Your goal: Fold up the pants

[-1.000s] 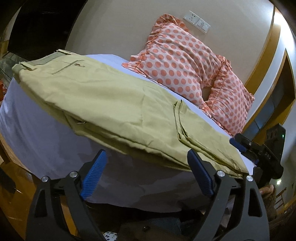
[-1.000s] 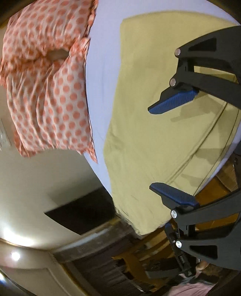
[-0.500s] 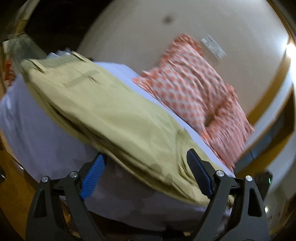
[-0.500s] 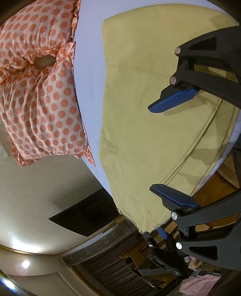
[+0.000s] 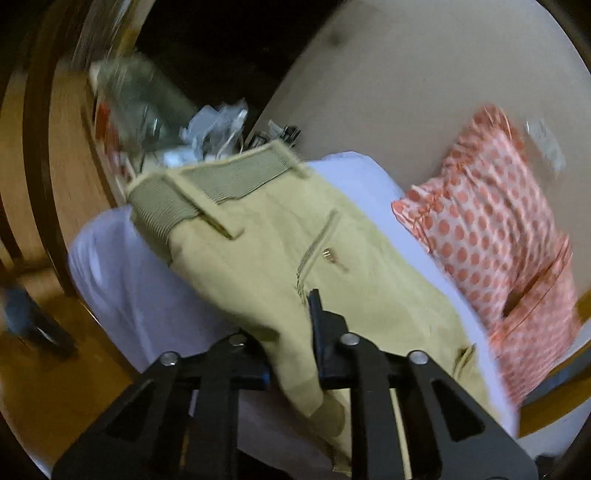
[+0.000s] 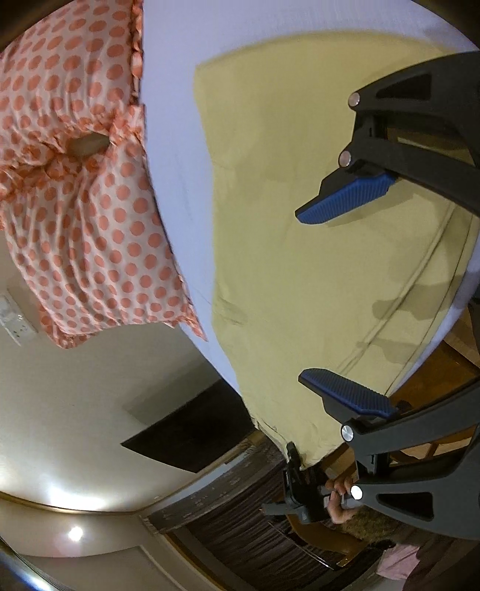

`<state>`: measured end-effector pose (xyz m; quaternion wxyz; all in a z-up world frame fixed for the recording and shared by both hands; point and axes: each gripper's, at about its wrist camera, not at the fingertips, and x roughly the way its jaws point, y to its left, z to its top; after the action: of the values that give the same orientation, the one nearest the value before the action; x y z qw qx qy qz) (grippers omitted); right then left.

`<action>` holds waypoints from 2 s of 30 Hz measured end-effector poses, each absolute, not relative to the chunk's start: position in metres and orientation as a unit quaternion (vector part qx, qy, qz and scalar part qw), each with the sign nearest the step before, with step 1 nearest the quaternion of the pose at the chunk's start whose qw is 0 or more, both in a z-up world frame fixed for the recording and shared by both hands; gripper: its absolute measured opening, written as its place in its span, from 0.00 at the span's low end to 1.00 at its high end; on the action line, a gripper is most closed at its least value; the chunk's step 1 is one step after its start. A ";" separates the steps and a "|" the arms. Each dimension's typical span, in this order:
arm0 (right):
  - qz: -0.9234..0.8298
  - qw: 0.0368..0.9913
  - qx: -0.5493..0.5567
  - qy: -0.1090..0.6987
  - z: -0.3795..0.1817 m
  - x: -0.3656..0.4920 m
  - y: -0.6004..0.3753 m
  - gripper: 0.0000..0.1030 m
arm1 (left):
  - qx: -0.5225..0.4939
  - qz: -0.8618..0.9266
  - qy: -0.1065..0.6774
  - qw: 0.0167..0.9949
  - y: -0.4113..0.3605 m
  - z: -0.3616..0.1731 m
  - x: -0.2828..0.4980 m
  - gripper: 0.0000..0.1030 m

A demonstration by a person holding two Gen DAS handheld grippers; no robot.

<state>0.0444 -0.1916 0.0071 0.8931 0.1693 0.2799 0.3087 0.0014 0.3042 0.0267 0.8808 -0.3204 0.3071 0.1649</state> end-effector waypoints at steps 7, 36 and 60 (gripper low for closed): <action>0.229 0.927 0.204 0.214 0.022 0.023 -0.262 0.80 | -0.048 0.048 0.263 0.962 0.130 0.136 0.045 0.13; 0.217 0.859 0.267 0.378 -0.027 0.100 -0.305 0.42 | -0.008 -0.121 0.419 0.900 0.062 0.046 0.097 0.69; 0.089 0.876 0.228 0.415 0.017 0.213 -0.317 0.31 | 0.058 -0.031 0.417 0.907 0.009 0.049 0.240 0.20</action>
<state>0.2126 -0.3174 0.0173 0.8764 0.2280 0.4149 0.0889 0.2405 0.0094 0.0489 0.9066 0.0576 0.4169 -0.0314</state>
